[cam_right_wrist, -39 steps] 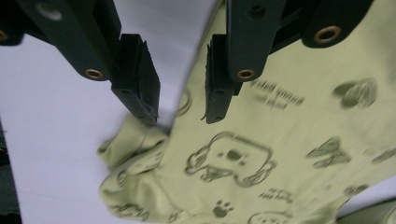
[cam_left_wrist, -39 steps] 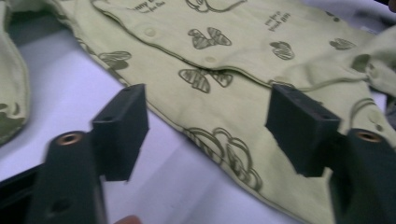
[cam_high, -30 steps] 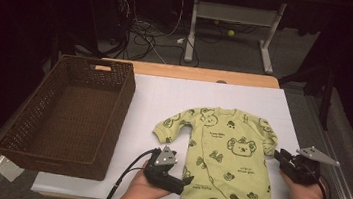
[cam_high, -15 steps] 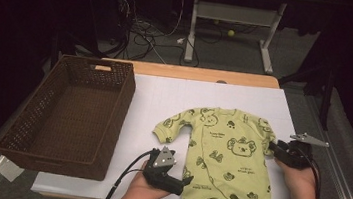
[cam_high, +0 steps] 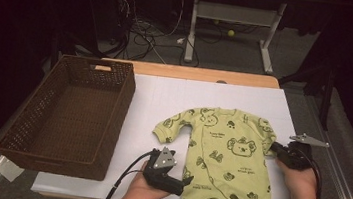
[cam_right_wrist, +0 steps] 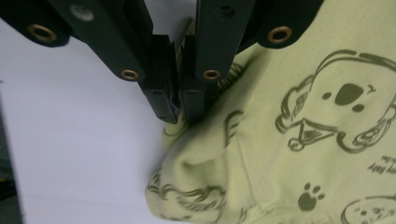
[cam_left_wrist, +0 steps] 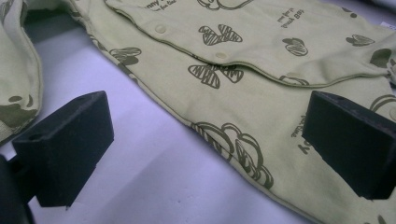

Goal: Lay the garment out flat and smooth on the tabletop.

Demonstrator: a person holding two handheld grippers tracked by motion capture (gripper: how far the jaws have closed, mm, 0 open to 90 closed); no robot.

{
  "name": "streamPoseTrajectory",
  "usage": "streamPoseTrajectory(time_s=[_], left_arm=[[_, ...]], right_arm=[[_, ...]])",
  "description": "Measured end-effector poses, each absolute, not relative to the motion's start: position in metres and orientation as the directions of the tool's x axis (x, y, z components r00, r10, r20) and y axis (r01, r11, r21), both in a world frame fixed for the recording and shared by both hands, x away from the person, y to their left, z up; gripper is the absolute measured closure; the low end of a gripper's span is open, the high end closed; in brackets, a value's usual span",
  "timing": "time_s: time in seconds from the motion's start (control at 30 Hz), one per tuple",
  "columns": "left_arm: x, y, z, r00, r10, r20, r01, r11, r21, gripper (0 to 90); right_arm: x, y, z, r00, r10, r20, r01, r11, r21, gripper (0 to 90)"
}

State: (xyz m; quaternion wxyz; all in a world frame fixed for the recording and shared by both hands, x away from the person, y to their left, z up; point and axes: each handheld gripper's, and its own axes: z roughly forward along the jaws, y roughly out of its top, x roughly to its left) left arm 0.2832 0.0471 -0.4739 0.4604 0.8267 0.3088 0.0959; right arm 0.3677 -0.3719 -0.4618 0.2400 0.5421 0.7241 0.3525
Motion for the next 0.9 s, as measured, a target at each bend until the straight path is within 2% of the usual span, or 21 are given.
streamPoseTrajectory(time_s=[0.63, 0.9], left_arm=[[0.283, 0.048, -0.474, 0.796, 0.591, -0.128, 0.417, -0.383, 0.824, 0.8], [0.283, 0.048, -0.474, 0.798, 0.589, -0.13, 0.417, -0.382, 0.825, 0.8]], right_arm=[[0.366, -0.398, -0.413, -0.189, 0.982, -0.013, 0.472, 0.102, 0.876, 87.2], [0.375, -0.414, -0.4, -0.153, 0.988, -0.024, 0.47, 0.094, 0.878, 87.2]])
